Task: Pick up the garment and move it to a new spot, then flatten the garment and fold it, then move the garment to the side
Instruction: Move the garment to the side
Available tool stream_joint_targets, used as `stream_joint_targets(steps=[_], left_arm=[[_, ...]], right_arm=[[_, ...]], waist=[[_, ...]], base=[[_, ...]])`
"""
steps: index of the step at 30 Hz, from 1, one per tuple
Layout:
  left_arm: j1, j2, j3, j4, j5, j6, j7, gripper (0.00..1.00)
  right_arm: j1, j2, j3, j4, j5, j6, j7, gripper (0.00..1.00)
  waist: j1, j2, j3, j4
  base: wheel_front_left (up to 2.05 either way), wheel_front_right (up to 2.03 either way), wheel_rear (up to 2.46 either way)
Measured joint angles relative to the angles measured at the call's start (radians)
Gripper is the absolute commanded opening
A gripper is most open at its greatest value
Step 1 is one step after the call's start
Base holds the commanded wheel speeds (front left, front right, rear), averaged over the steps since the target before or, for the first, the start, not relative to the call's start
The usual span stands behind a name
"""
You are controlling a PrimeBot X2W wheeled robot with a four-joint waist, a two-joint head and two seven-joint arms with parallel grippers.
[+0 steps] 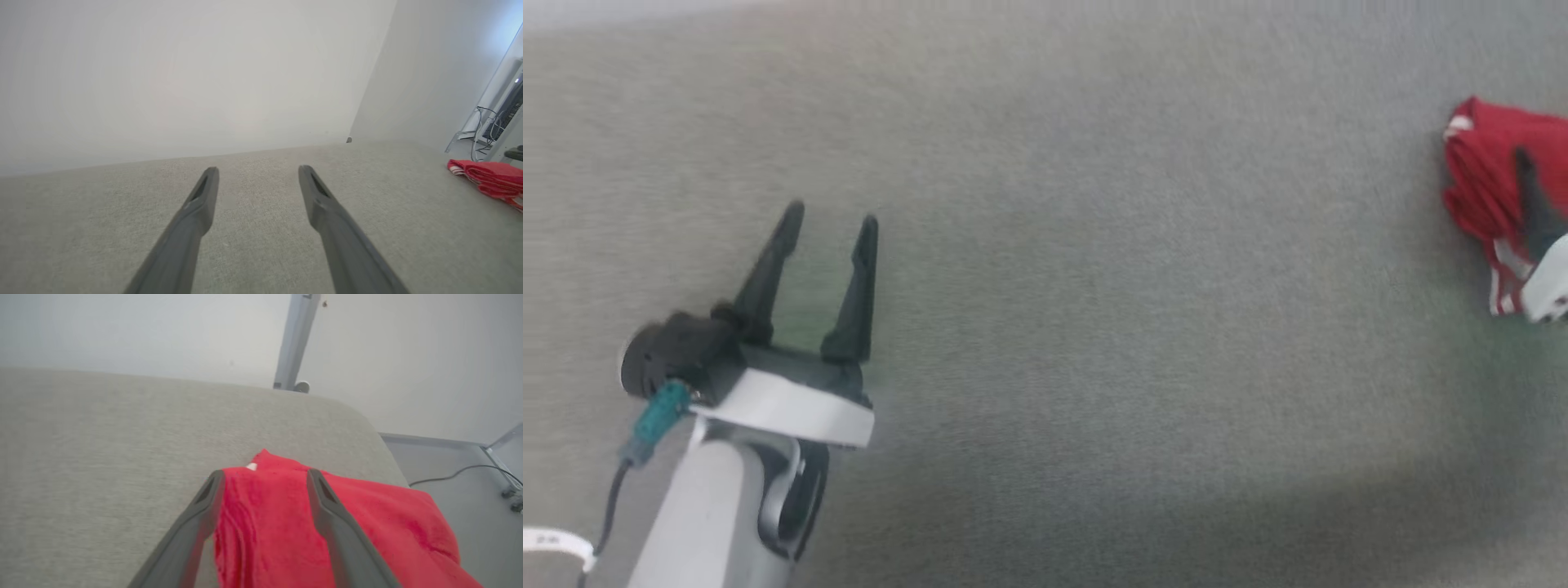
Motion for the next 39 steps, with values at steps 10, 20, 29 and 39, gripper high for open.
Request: stream_joint_targets(steps=[10, 20, 29, 39], left_arm=[[0.132, -0.038, 0.043, 0.032, 0.002, 0.000, 0.000, 1.00], [0.239, -0.042, 0.093, 0.053, 0.010, 0.000, 0.000, 1.00], [0.341, -0.055, 0.144, 0.040, 0.012, 0.000, 0.000, 1.00], [0.424, -0.074, 0.177, 0.000, 0.018, 0.000, 0.000, 1.00]], right_arm=[[0.163, 0.068, 0.061, -0.117, 0.035, 0.000, -0.073, 1.00], [0.314, 0.148, 0.043, -0.198, 0.023, 0.000, -0.115, 1.00], [0.457, 0.169, -0.014, -0.300, -0.038, 0.000, -0.121, 1.00], [0.578, 0.207, -0.113, -0.457, -0.094, 0.000, -0.084, 1.00]], waist=[[0.0000, 0.0000, -0.132, 0.105], [0.0001, 0.0000, -0.247, 0.151], [0.0000, 0.0000, -0.327, 0.150], [0.0000, 0.0000, -0.358, 0.139]], base=[[0.00, 0.00, 0.00], [0.00, 0.00, 0.00], [0.00, 0.00, 0.00], [0.00, 0.00, 0.00]])
